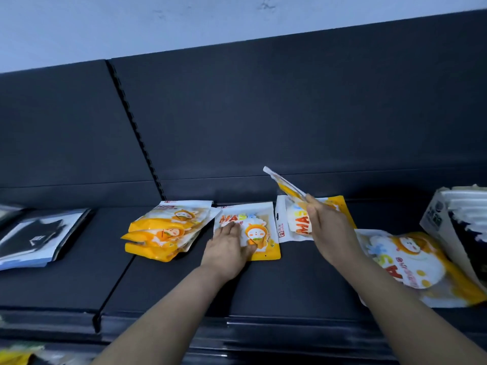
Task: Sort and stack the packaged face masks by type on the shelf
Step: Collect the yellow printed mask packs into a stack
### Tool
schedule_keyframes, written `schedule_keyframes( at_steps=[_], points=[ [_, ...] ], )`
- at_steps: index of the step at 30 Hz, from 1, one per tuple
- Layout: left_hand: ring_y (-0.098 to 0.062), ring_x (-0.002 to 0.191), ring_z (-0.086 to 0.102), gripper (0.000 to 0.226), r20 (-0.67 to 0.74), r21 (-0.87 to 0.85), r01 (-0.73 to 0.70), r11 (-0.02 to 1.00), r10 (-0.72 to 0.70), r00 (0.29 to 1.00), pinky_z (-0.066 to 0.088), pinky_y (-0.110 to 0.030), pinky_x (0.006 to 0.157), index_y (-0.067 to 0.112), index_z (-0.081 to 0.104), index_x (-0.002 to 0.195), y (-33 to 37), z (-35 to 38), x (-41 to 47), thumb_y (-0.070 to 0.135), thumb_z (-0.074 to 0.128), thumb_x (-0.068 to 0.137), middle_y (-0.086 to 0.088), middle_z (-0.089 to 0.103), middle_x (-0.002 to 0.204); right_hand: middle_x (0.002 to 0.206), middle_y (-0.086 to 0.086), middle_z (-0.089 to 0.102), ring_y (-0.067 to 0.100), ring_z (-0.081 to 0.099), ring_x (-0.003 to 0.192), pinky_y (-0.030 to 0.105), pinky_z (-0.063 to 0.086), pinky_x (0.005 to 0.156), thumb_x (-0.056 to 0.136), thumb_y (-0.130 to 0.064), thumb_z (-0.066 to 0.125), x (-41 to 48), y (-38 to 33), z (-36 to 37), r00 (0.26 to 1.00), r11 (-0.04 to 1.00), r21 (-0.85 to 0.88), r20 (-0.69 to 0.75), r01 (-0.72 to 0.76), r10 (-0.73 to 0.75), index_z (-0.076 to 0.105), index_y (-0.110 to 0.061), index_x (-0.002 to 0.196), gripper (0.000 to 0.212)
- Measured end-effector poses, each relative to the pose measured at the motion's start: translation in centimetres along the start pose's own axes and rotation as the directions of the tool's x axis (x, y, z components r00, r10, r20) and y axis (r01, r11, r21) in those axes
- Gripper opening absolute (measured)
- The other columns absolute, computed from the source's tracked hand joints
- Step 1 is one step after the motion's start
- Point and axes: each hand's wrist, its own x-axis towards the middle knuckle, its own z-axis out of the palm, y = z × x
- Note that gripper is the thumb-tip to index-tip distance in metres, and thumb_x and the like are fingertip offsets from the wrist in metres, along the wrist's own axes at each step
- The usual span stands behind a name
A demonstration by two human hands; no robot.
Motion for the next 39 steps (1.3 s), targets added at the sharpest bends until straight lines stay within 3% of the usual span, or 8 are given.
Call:
schedule_keyframes(
  at_steps=[5,8,13,20,23,26,32,39],
  points=[
    [-0.023,0.142,0.029,0.057,-0.482,-0.34,-0.125,0.932,-0.058,0.874,0.023,-0.025,0.113,0.004,0.028,0.147,-0.7,-3.1,-0.1,-0.003,0.043,0.093,-0.012,0.03,0.154,0.114,0.003,0.065,0.028,0.062,0.099,0.036,0.047,0.072,0.099,-0.017,0.026,-0.6,-2.6,1.1,0.996,0.984,-0.157,-0.007,0.088,-0.09,0.046,-0.02,0.133,0.04],
    [-0.019,0.129,0.042,0.056,-0.565,-0.39,-0.177,0.904,-0.082,0.821,0.028,-0.015,0.098,0.007,0.035,0.144,-1.6,-6.4,-0.2,-0.007,0.04,0.089,-0.008,0.037,0.148,0.137,0.004,0.055,0.026,0.051,0.126,0.038,0.048,0.093,0.098,-0.02,0.03,-1.0,-4.6,4.3,0.964,0.951,-0.188,0.153,0.245,-0.218,0.049,-0.017,0.134,0.041],
    [-0.025,0.127,0.048,0.05,-0.449,-0.265,-0.212,0.941,0.074,0.89,0.036,-0.025,0.099,0.007,0.051,0.132,-3.4,-7.0,-0.3,-0.007,0.045,0.085,-0.009,0.047,0.14,0.16,-0.009,-0.003,0.011,-0.006,0.148,0.036,0.006,0.12,0.094,-0.027,0.04,-1.7,-6.1,8.2,0.804,0.968,-0.123,0.584,0.22,-0.108,0.011,-0.027,0.152,0.065],
    [-0.025,0.145,0.02,0.049,0.034,0.171,-0.327,0.929,0.326,0.945,0.019,-0.046,0.118,0.035,0.035,0.144,-3.0,-3.2,1.1,0.043,0.043,0.096,0.0,0.025,0.157,0.154,0.002,0.031,0.024,0.017,0.146,0.046,0.024,0.115,0.082,-0.011,0.045,-2.4,-3.1,3.7,0.984,0.958,-0.282,0.145,-0.057,0.101,0.043,-0.021,0.141,0.06],
    [-0.027,0.137,0.033,0.042,-0.041,0.275,-0.229,0.934,0.25,0.967,0.025,-0.044,0.113,0.024,0.041,0.137,-1.9,-3.4,2.0,0.035,0.039,0.096,-0.004,0.039,0.146,0.155,0.001,0.028,0.03,0.013,0.146,0.051,0.022,0.113,0.085,-0.017,0.045,-4.0,-0.2,0.9,0.936,0.838,-0.46,0.043,-0.293,0.35,0.04,-0.023,0.141,0.056],
    [-0.027,0.123,0.044,0.033,-0.209,0.183,-0.373,0.91,0.406,0.889,0.036,-0.035,0.1,0.013,0.052,0.124,1.2,-3.1,2.3,0.022,0.045,0.093,-0.005,0.049,0.133,0.151,0.003,0.029,0.035,0.013,0.143,0.056,0.022,0.11,0.089,-0.02,0.043,-6.1,2.2,-1.4,0.825,0.71,-0.506,-0.006,-0.491,0.566,0.04,-0.025,0.136,0.048],
    [-0.023,0.128,0.042,0.035,-0.03,0.036,-0.598,0.801,0.599,0.801,0.041,-0.035,0.099,0.015,0.05,0.132,7.6,-0.8,1.9,0.021,0.042,0.097,-0.002,0.048,0.135,0.138,0.006,0.046,0.03,0.045,0.122,0.037,0.044,0.086,0.089,-0.019,0.048,-8.4,3.6,-3.3,0.863,0.804,-0.426,0.096,-0.415,0.497,0.045,-0.02,0.136,0.047],
    [-0.022,0.132,0.04,0.044,-0.019,-0.036,-0.493,0.869,0.493,0.87,0.039,-0.034,0.101,0.017,0.04,0.141,13.0,1.2,0.8,0.03,0.041,0.099,-0.004,0.043,0.145,0.145,-0.002,0.039,0.027,0.038,0.127,0.038,0.041,0.095,0.091,-0.025,0.045,-9.8,7.0,-6.7,0.856,0.814,-0.406,0.126,-0.416,0.501,0.043,-0.031,0.137,0.046]
  ],
)
